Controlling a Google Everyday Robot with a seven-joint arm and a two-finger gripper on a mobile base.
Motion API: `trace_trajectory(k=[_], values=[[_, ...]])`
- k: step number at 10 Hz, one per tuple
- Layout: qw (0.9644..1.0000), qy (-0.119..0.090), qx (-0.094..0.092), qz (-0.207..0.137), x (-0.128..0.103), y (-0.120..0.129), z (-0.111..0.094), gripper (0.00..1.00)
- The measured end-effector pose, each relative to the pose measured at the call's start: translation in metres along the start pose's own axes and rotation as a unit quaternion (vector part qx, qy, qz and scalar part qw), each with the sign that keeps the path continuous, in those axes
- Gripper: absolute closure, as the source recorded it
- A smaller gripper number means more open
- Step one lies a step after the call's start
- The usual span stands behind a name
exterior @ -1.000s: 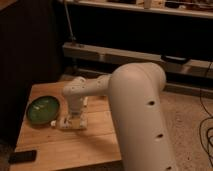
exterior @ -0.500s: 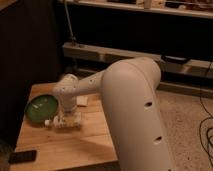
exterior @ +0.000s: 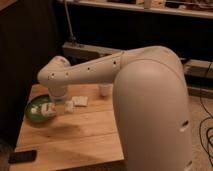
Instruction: Place the bottle in the ceramic bowl
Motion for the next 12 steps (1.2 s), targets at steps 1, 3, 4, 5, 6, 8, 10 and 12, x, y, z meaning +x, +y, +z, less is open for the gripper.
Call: trace_trajectory(k=[1, 3, 4, 5, 6, 8, 10, 12], values=[[0.9998, -0.016, 0.006, -0.005, -0.011, -0.011, -0.015, 1.0], [0.9977, -0.062, 0.008, -0.026, -0.047, -0.039, -0.037, 1.0], [0.9955, -0.087, 0.004, -0.036, -0.065, -0.052, -0.038, 1.0], [0.993, -0.11, -0.002, -0.043, -0.075, -0.063, -0.036, 1.0], [0.9898, -0.134, -0.009, -0.047, -0.08, -0.074, -0.03, 1.0], [0.9831, -0.173, -0.025, -0.055, -0.087, -0.086, -0.005, 1.0], [0.9763, -0.202, -0.04, -0.066, -0.088, -0.097, 0.036, 1.0], [0.9691, -0.229, -0.053, -0.074, -0.091, -0.107, 0.065, 1.0]])
